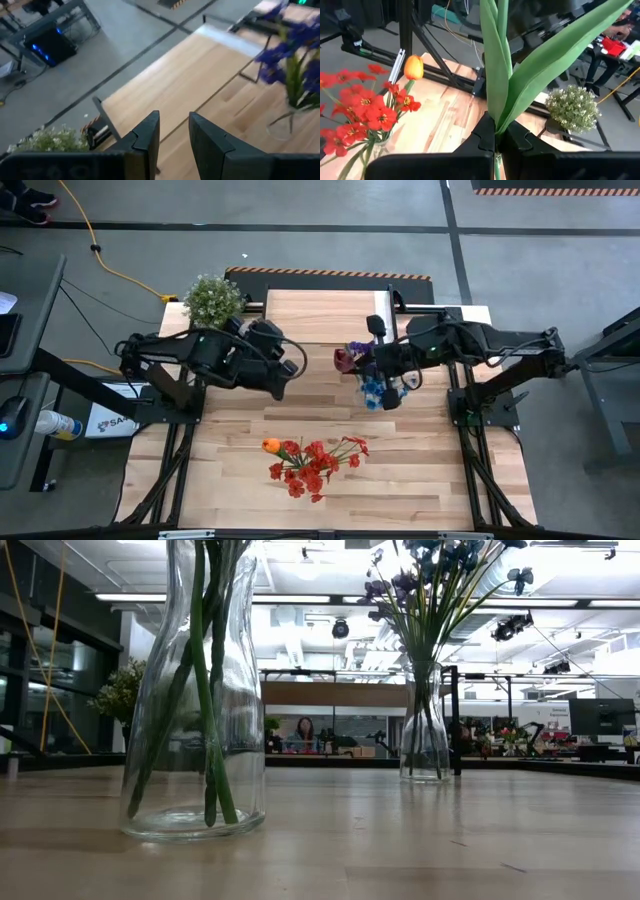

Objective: Pick and place flowers into a vace then onto a shelf
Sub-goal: Put the red flower into the top transparent vase

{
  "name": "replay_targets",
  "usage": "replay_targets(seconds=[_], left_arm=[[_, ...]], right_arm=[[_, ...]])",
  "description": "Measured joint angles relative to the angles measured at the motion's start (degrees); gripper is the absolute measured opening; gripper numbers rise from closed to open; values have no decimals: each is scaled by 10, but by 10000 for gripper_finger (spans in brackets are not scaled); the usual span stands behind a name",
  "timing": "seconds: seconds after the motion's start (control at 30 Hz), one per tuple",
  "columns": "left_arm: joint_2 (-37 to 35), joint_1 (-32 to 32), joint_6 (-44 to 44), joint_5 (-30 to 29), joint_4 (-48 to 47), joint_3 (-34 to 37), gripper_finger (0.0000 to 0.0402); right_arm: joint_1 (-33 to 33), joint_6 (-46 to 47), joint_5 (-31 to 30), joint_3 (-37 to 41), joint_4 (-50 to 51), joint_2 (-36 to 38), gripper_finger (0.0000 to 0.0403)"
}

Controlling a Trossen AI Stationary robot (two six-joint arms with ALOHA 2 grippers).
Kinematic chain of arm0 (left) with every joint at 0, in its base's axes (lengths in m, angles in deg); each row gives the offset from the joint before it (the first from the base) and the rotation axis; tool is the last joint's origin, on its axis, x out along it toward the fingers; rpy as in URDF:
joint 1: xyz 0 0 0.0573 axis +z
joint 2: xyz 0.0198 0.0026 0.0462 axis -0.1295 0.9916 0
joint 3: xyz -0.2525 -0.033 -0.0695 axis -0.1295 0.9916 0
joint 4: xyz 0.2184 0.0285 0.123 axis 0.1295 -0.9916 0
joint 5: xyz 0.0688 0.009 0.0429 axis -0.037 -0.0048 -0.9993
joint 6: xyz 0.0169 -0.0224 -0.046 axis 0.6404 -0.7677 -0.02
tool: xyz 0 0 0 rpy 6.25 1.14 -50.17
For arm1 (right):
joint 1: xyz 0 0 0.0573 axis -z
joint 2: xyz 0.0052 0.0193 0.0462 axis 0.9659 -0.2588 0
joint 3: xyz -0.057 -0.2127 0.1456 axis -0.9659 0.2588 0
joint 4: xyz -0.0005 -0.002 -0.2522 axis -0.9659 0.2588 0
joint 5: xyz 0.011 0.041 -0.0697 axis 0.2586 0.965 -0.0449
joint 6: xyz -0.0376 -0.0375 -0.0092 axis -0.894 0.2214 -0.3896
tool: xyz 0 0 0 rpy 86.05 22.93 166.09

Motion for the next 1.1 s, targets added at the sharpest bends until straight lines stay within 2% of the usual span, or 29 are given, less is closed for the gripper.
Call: replay_targets(seconds=[0.3,0.8,1.1], left_arm=[[-4,25,-2,35,0,58,138],[-26,26,-59,41,0,138,138],[-29,26,-78,33,0,148,138]], right_arm=[[24,19,8,67,-41,-1,0],[45,48,3,67,11,-5,0],[45,49,12,67,6,-23,0]])
